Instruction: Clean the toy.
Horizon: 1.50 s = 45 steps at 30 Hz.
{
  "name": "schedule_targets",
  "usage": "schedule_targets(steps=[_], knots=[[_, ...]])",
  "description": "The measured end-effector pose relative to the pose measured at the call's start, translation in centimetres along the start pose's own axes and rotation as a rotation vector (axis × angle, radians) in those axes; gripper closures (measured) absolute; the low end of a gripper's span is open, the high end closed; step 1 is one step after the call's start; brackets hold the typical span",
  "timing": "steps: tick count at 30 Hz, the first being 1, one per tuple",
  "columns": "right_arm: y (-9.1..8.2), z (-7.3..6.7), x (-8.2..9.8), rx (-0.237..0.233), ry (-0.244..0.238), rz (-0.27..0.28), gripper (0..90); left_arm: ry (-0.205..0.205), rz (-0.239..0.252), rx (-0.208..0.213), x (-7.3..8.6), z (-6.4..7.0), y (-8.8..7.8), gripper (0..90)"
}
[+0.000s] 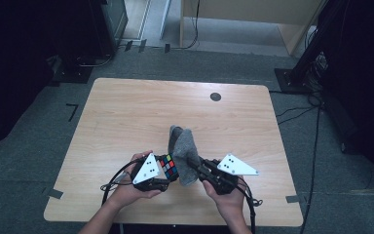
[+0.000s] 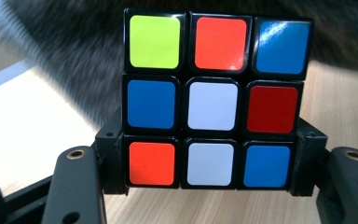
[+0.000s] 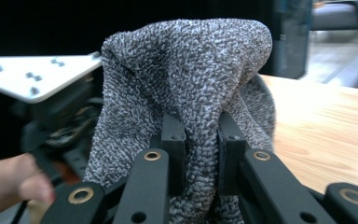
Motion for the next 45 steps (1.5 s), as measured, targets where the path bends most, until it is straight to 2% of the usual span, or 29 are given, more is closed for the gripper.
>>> schedule_targets(steps=[2,3,4,5,7,8,10,11,12,13,14,15,17,18,19,21,24,25,27,29,31,34,35,37,38,39,41,43,45], knots=[[0.4,0.0,0.6,0.011,-0.024,-0.039,78.6,-0.004,0.009,0.007,-0.2,0.0,-0.3,34.0],[0.5,0.3,0.9,0.025,-0.025,-0.045,78.8,-0.001,0.011,0.002,-0.3,-0.2,-0.4,34.0],[0.4,0.7,1.1,0.031,-0.003,-0.037,78.9,-0.002,0.014,0.001,-0.3,-0.3,-0.6,34.0],[0.3,1.3,1.3,0.05,0.011,-0.043,79.1,-0.007,0.016,-0.002,-0.3,-0.4,-0.7,34.0],[-0.1,2.8,1.9,0.124,0.003,-0.099,79.3,-0.035,0.035,0.0,-0.5,-0.8,-0.8,34.0],[-0.3,3.3,2.1,0.138,0.017,-0.102,79.3,-0.039,0.041,-0.009,-0.6,-1.0,-0.9,34.0],[-0.7,3.3,1.6,0.117,0.073,-0.052,79.3,-0.04,0.04,-0.011,-0.6,-1.0,-0.8,34.0],[-0.8,3.0,1.2,0.102,0.075,-0.033,79.2,-0.033,0.033,-0.013,-0.5,-1.0,-0.8,34.0],[-0.8,3.0,1.2,0.102,0.075,-0.033,79.2,-0.033,0.033,-0.013,-0.5,-1.0,-0.8,34.0],[-0.8,2.4,0.7,0.077,0.065,-0.012,79.2,-0.029,0.027,-0.015,-0.3,-0.9,-0.6,34.0],[-0.5,0.8,-0.2,0.001,0.05,0.023,79.0,-0.024,0.02,-0.01,-0.2,-0.7,-0.4,34.0],[-0.3,0.0,-0.5,-0.029,0.039,0.027,79.0,-0.021,0.018,-0.007,-0.2,-0.5,-0.4,34.0],[-0.1,-0.7,-0.5,-0.05,0.026,0.021,79.0,-0.018,0.02,-0.002,-0.3,-0.4,-0.4,34.0],[0.3,-0.9,0.0,-0.029,-0.01,-0.021,79.1,-0.018,0.035,0.008,-0.5,-0.2,-0.6,34.0],[0.5,-0.5,0.4,-0.006,-0.019,-0.038,79.1,-0.012,0.03,0.001,-0.5,-0.3,-0.6,34.0],[0.3,0.5,0.8,0.018,0.025,-0.029,79.1,-0.009,0.028,-0.005,-0.5,-0.4,-0.7,34.0],[-0.3,2.4,1.4,0.105,0.056,-0.067,79.3,-0.001,0.033,-0.014,-0.5,-0.4,-0.6,34.0],[-0.5,2.6,1.3,0.108,0.074,-0.059,79.2,0.009,0.031,-0.019,-0.5,-0.4,-0.6,34.0],[-0.6,2.1,0.8,0.079,0.087,-0.026,79.1,0.023,0.022,-0.023,-0.4,-0.2,-0.4,34.0],[-0.2,0.6,0.2,0.023,0.058,-0.007,78.9,0.033,0.017,-0.019,-0.3,0.1,-0.2,34.0],[0.4,-0.7,0.1,-0.011,0.013,-0.021,78.5,0.042,0.018,-0.015,-0.4,0.3,-0.3,34.0],[0.8,-0.7,0.5,0.01,-0.012,-0.037,78.0,0.049,0.015,-0.021,-0.4,0.3,-0.4,34.0],[0.6,0.3,0.8,0.032,0.021,-0.027,78.4,0.038,0.019,-0.016,-0.5,0.2,-0.5,34.0],[0.1,2.0,1.4,0.103,0.035,-0.046,78.8,0.031,0.026,-0.016,-0.6,0.0,-0.6,34.0],[0.1,2.0,1.4,0.103,0.035,-0.046,78.8,0.031,0.026,-0.016,-0.6,0.0,-0.6,34.0],[-0.5,2.9,1.7,0.132,0.075,-0.053,78.8,0.027,0.031,-0.015,-0.6,0.0,-0.6,34.0],[-0.6,2.6,1.1,0.105,0.091,-0.016,78.7,0.039,0.019,-0.019,-0.4,0.2,-0.3,34.0],[-0.3,1.2,0.4,0.047,0.065,0.01,78.3,0.047,0.006,-0.019,-0.2,0.4,0.0,34.0],[0.3,-0.1,0.3,-0.004,0.041,0.003,78.3,0.055,0.006,-0.015,-0.2,0.7,0.0,34.0]])
Point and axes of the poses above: each handheld gripper's, and its own axes: y roughly forward along the jaws, x roughly out of its underside, z roughly to its right, the point moved 9 cm from there along y, roughly forward along the jaws, and after that the axes turned 8 degrees about -x, right-handed, at the moved point
